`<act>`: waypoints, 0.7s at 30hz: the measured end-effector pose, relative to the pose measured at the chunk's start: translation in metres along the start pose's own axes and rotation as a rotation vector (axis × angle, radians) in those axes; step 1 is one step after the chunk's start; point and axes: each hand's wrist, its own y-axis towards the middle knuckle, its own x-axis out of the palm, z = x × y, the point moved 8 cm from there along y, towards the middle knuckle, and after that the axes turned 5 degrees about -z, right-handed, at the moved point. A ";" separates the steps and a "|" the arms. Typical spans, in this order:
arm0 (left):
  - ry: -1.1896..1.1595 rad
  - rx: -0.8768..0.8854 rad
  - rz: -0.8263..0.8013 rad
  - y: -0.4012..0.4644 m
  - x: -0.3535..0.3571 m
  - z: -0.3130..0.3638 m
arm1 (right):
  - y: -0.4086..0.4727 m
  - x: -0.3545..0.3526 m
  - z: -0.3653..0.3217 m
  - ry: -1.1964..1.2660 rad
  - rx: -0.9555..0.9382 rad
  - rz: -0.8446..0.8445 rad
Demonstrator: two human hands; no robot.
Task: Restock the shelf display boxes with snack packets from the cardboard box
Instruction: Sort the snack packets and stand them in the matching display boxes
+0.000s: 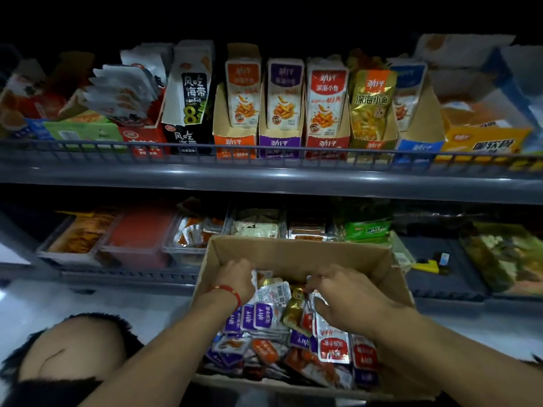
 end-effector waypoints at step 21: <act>0.709 0.177 0.215 -0.012 -0.035 0.054 | 0.008 -0.021 0.021 0.210 0.050 -0.098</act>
